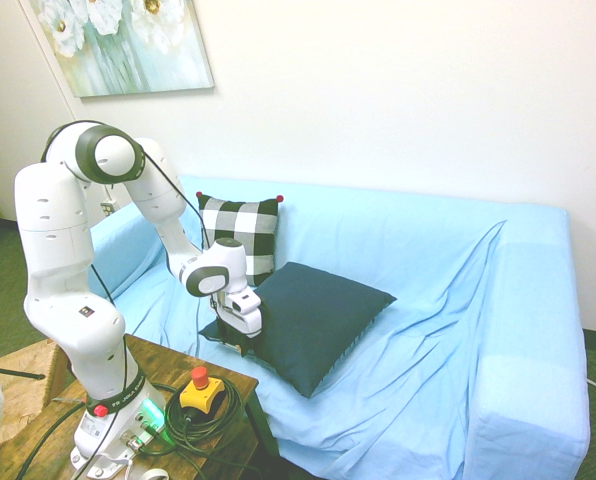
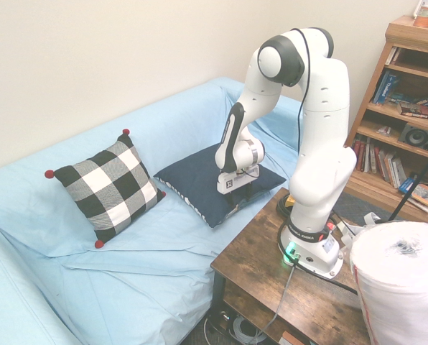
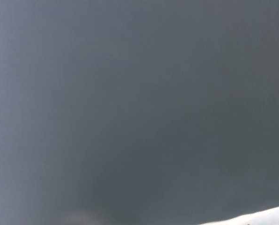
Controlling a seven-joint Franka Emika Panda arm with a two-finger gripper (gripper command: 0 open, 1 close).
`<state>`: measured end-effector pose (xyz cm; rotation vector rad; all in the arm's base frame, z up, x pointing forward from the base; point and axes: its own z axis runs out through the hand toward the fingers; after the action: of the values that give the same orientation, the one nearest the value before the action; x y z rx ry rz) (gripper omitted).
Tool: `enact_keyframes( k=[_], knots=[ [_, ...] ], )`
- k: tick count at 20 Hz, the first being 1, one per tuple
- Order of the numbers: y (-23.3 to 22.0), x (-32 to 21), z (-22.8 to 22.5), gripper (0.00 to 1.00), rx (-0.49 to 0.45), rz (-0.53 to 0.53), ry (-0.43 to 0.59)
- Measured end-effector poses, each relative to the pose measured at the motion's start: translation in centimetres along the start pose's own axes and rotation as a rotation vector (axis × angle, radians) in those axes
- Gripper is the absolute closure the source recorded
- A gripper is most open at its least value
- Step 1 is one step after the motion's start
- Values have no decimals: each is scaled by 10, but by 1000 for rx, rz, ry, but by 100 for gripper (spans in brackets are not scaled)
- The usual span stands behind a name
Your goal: Lift the pillow
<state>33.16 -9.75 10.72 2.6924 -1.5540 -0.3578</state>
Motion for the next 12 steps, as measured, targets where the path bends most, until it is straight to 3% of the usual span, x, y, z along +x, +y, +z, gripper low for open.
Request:
enact_keyframes(
  k=[7, 12],
  knots=[
    [17, 35, 23, 0, 16, 63, 9],
    [16, 52, 30, 0, 44, 51, 105]
  ],
)
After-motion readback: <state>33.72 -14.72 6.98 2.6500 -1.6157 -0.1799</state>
